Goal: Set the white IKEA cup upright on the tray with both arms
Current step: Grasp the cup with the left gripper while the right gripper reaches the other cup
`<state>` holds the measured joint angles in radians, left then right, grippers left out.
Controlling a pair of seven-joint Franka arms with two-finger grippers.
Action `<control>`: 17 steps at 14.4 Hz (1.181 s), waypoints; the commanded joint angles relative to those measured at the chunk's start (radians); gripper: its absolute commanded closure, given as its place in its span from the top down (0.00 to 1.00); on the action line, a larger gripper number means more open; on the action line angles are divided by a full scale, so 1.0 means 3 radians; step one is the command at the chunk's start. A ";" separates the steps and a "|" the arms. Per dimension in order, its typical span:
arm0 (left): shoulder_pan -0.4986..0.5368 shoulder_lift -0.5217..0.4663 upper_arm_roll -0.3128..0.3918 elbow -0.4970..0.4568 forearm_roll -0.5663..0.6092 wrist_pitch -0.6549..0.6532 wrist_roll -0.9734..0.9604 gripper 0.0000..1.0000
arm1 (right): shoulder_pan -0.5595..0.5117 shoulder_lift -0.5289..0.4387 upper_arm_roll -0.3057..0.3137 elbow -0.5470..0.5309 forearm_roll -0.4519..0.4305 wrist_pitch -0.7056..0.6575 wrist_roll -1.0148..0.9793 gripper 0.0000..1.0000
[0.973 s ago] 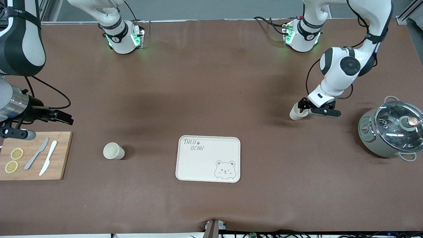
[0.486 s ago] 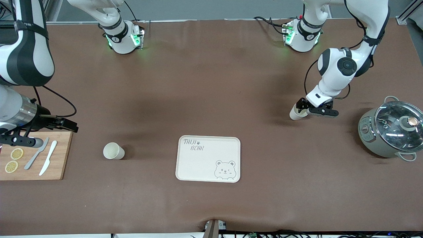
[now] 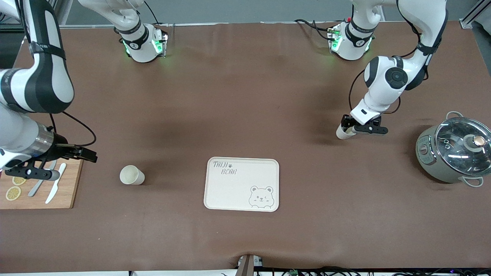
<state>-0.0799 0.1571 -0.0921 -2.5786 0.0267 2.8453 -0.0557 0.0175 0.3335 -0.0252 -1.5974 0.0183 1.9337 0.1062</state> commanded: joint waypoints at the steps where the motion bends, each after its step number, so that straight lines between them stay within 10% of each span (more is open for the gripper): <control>1: 0.0021 -0.0002 -0.0046 -0.0010 0.0034 0.0057 -0.0075 0.00 | 0.0054 0.0105 -0.0023 0.0007 0.0031 0.0140 0.0019 1.00; 10: 0.0016 -0.0002 -0.0051 0.0316 0.0034 -0.0095 -0.0212 0.00 | 0.0018 0.0325 -0.0023 -0.0233 0.0031 0.0815 -0.0378 1.00; 17: -0.0041 0.0549 -0.0587 0.2314 0.0039 -0.2135 -0.1387 0.00 | 0.0008 0.0509 -0.0018 -0.0249 0.0036 0.0933 -0.0579 1.00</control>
<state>-0.0896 0.1971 -0.2258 -2.0780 0.0267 2.3148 -0.3751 0.0236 0.4761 -0.0344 -1.6706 0.0182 2.2034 -0.0334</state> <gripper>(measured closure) 0.965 0.000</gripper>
